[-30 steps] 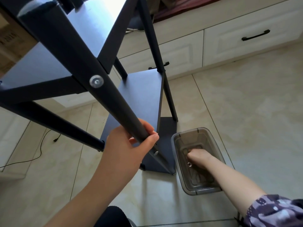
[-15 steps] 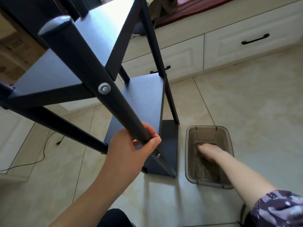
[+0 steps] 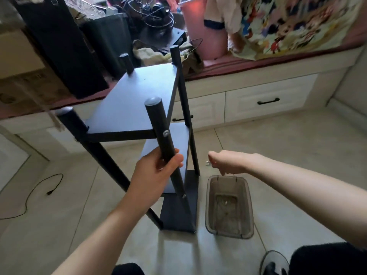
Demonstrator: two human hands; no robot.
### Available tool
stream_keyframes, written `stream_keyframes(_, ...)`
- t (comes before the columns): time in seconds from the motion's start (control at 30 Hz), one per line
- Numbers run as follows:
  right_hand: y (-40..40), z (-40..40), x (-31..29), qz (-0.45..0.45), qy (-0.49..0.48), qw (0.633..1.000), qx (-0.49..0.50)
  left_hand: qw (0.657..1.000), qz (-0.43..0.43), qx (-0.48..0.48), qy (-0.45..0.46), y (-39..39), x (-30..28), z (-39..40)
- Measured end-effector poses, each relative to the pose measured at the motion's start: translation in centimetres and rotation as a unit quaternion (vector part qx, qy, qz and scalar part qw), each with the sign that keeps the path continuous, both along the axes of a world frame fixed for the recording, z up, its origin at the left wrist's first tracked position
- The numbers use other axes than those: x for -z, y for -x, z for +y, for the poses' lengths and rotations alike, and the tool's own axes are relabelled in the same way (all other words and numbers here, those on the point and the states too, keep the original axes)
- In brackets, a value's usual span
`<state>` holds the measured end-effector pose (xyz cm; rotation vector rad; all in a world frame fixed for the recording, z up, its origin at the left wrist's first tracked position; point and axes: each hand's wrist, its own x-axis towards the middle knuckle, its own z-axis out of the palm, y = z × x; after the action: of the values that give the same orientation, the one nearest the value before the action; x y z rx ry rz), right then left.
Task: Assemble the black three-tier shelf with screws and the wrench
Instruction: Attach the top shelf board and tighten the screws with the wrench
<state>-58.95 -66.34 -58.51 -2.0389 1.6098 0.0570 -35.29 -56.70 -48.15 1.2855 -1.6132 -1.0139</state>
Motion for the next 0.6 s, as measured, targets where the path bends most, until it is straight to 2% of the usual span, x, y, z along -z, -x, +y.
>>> stream_keyframes(0.13, -0.7, 3.8, -5.4, -0.016, 0.071, 0.996, -0.046, 1.0, -0.002, -0.022, 0.017, -0.4, 0.8, 1.1)
stream_keyframes(0.23, -1.7, 6.7, -8.8, -0.065, 0.122, 0.99, -0.004, 0.999, 0.012, -0.027, 0.016, -0.8, 1.4, 1.3)
stream_keyframes(0.3, -2.8, 8.0, -10.6, -0.139, 0.158, 0.976, 0.049, 0.999, 0.018, -0.027, 0.017, -0.9, 1.5, 1.5)
stream_keyframes(0.47, -5.6, 9.9, -12.5, -0.316, 0.154, 0.924, 0.151, 0.999, 0.038, -0.025, 0.027, -1.4, 1.2, 2.5)
stream_keyframes(0.6, -7.2, 10.2, -13.1, -0.389, 0.128, 0.903, 0.129, 0.995, 0.061, -0.047, 0.06, -2.5, 0.5, 3.5)
